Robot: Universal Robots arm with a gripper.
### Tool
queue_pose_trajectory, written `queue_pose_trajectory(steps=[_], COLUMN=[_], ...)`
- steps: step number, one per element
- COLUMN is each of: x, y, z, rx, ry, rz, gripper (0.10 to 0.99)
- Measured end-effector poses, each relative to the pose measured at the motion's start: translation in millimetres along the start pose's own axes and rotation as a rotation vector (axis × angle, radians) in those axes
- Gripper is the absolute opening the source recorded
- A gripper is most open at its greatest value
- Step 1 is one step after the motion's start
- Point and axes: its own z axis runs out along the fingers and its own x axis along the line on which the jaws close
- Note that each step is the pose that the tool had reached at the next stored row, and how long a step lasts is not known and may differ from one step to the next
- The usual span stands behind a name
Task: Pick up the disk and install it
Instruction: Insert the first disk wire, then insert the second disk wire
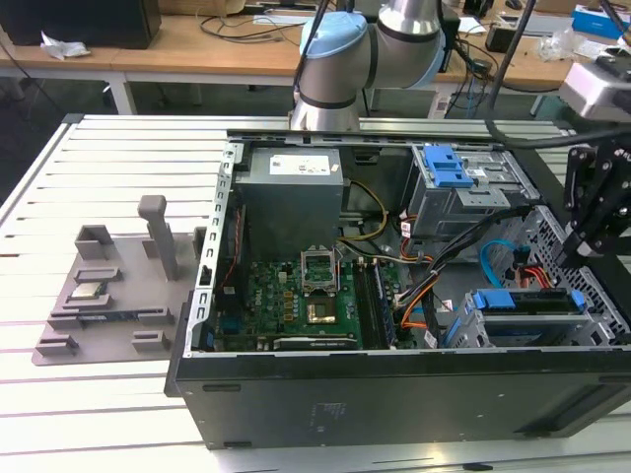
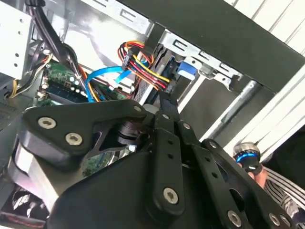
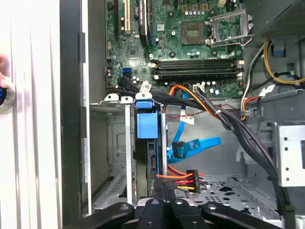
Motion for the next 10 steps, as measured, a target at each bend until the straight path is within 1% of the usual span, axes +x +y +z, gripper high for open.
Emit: queue_pose_trajectory(steps=[2,10], x=[0.1,0.2], y=[0.2,0.2], z=[-2.9,-3.3], rx=[0.000,0.000], ry=[0.0002,0.0001], rz=[0.000,0.000], gripper=[0.106,0.114])
